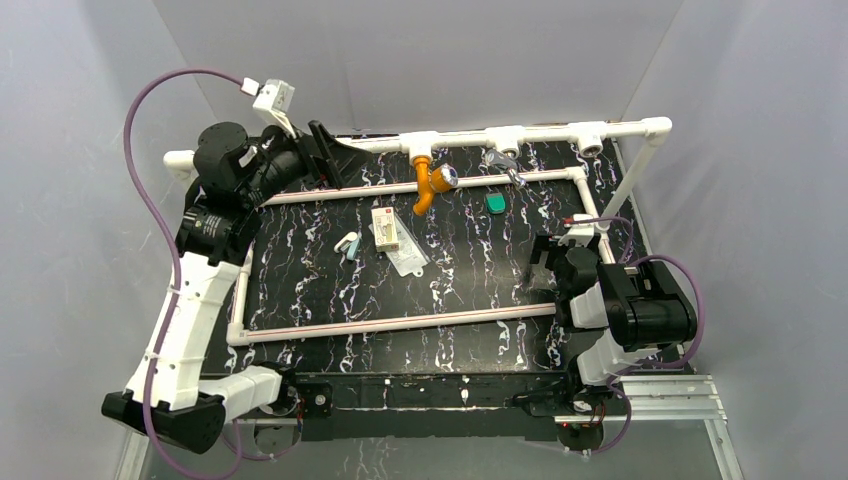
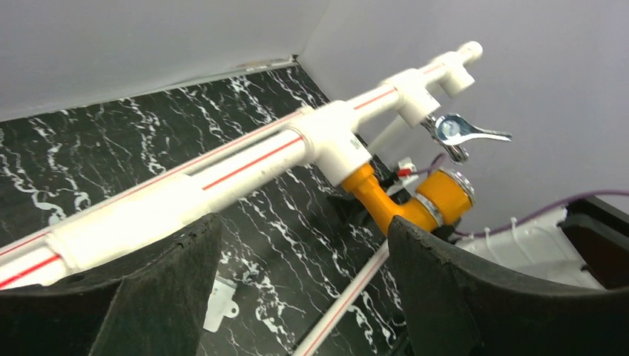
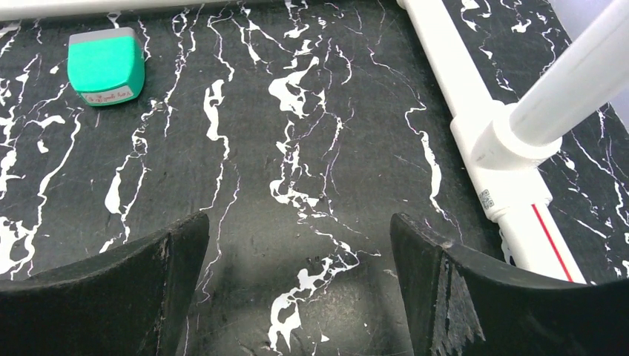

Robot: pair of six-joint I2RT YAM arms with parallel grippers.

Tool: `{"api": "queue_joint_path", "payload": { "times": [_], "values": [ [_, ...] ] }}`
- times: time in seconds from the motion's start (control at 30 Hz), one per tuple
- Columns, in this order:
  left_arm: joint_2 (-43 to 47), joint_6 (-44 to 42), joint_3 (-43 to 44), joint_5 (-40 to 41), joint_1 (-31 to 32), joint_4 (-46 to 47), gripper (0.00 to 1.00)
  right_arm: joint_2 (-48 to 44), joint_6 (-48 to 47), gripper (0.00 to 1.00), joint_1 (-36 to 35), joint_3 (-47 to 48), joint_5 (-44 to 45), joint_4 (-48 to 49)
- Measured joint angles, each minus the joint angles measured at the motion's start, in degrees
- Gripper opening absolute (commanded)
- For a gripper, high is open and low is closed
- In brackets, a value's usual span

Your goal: Install the water faucets

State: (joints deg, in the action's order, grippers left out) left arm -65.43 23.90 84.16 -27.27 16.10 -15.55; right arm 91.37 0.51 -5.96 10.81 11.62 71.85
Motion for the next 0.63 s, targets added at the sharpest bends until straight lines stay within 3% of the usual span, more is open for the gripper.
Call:
{"api": "queue_joint_path", "payload": {
  "times": [0.3, 0.63],
  "values": [
    [3.2, 0.8, 0.1, -10.0, 1.8, -1.7, 0.80, 0.0, 0.9, 0.99, 0.3, 0.4, 1.1, -0.4],
    [4.6, 5.2, 13.0, -15.3, 1.9, 0.8, 0.80, 0.1, 1.0, 0.99, 0.4, 0.8, 1.2, -1.8]
  ]
}}
